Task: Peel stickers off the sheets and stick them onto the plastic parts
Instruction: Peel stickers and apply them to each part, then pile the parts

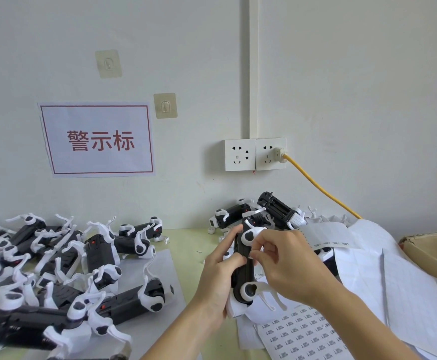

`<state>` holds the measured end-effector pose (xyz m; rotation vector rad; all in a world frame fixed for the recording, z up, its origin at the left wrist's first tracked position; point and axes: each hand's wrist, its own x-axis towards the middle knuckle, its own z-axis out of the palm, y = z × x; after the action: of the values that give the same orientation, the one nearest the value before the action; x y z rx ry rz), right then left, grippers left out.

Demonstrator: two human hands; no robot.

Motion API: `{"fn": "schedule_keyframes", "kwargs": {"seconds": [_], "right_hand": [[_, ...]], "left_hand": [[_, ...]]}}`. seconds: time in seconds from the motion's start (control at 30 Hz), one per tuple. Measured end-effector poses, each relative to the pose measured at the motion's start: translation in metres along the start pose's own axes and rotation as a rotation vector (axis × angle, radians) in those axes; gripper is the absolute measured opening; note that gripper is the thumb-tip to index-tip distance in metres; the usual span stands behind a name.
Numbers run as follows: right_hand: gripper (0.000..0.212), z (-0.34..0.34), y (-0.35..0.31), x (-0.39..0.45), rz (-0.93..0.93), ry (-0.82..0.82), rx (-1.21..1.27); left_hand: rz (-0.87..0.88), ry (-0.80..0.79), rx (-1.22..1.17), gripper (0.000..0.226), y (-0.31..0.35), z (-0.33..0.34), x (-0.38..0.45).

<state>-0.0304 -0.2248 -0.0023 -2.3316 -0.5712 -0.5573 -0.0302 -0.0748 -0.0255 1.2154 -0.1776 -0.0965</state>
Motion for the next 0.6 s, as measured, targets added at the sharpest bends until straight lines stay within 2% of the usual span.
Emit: {"fn": "schedule_keyframes", "kwargs": {"seconds": [0.47, 0.6], "right_hand": [[0.028, -0.0040, 0.0067, -0.0002, 0.021, -0.004, 0.115], [0.022, -0.0034, 0.0065, -0.0003, -0.006, 0.003, 0.093]], "left_hand": [[0.006, -0.010, -0.020, 0.057, 0.0014, 0.0016, -0.0019], [0.009, -0.011, 0.006, 0.055, 0.0023, 0.0018, -0.0025]]}}
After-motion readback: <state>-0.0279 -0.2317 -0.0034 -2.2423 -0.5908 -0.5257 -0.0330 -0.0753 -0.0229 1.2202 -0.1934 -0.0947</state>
